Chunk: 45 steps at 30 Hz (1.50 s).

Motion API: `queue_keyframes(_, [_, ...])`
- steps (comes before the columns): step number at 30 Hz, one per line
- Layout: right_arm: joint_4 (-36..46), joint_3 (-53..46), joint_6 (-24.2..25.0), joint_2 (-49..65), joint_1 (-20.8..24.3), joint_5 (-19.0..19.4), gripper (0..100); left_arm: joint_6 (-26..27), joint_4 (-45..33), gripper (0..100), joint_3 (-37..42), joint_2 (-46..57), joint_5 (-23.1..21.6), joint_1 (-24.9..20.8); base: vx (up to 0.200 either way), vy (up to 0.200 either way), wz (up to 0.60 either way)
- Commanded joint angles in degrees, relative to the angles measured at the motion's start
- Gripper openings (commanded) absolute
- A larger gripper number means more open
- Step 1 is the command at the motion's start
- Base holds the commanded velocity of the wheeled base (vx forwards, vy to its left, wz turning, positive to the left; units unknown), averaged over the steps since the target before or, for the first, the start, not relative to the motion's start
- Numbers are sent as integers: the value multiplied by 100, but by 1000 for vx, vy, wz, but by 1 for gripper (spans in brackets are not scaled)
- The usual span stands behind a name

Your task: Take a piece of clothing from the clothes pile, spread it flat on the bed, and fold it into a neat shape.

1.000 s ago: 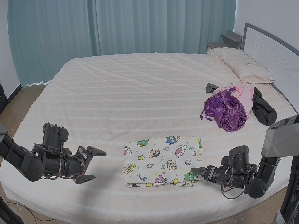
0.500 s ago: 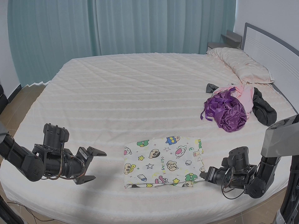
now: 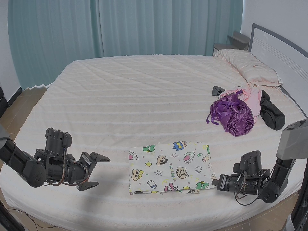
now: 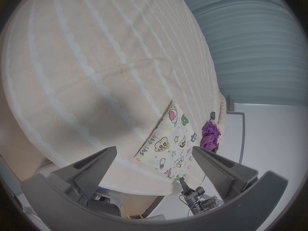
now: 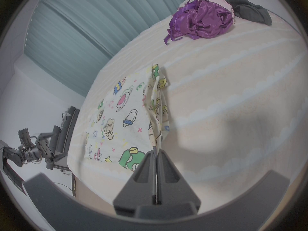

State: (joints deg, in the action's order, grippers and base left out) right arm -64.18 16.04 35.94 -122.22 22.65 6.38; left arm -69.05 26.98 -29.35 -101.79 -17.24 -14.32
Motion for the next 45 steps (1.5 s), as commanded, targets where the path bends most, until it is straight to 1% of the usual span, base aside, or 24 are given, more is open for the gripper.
queue_keyframes(1, [125,-13,-113,111,-15,-5,0,5,-8,100,0,-43,1,-9,0,0,0])
queue_keyframes(6, [134,-40,-166,102,-15,-14,0,5,0,100,0,-69,1,-9,0,0,0])
queue_keyframes(7, [125,-31,-166,102,-15,-14,100,5,0,100,0,-69,1,-9,0,0,0])
queue_keyframes(14, [37,74,-166,304,-200,-22,100,-3,0,100,0,-60,-8,-18,0,0,0])
queue_keyframes(18, [134,655,-87,357,-384,13,100,-3,-8,100,18,-60,-16,-62,0,0,0])
queue_keyframes(21, [363,1349,-87,49,-463,13,100,-3,0,100,79,-43,-8,-114,0,0,0])
queue_keyframes(22, [363,1349,-87,49,-463,13,100,-3,0,100,79,-43,-8,-114,0,0,0])
queue_keyframes(23, [626,1832,-87,-65,-507,22,100,-3,0,100,88,-43,-8,-123,0,0,0])
queue_keyframes(24, [626,1832,-87,-65,-507,22,100,-3,0,100,88,-43,-8,-123,0,0,0])
queue_keyframes(25, [1039,2368,-52,-214,-542,30,100,-3,0,100,105,-43,-8,-114,0,0,0])
queue_keyframes(29, [1663,3265,238,-522,-534,30,100,-3,9,100,149,-43,-16,-123,0,0,0])
queue_keyframes(31, [1910,3669,273,-733,-525,30,100,-3,27,100,176,-43,-16,-123,0,0,0])
queue_keyframes(32, [1910,3669,273,-733,-525,30,100,-3,27,100,176,-43,-16,-123,0,0,0])
queue_keyframes(33, [2077,3977,282,-926,-507,30,100,-3,27,100,176,-43,-16,-141,0,0,0])
queue_keyframes(40, [2129,4381,291,-1357,-402,-5,100,-3,36,100,185,-43,-16,-202,0,0,0])
queue_keyframes(45, [2173,4574,273,-1418,-402,-14,100,-3,36,100,193,-43,-16,-238,0,0,0])
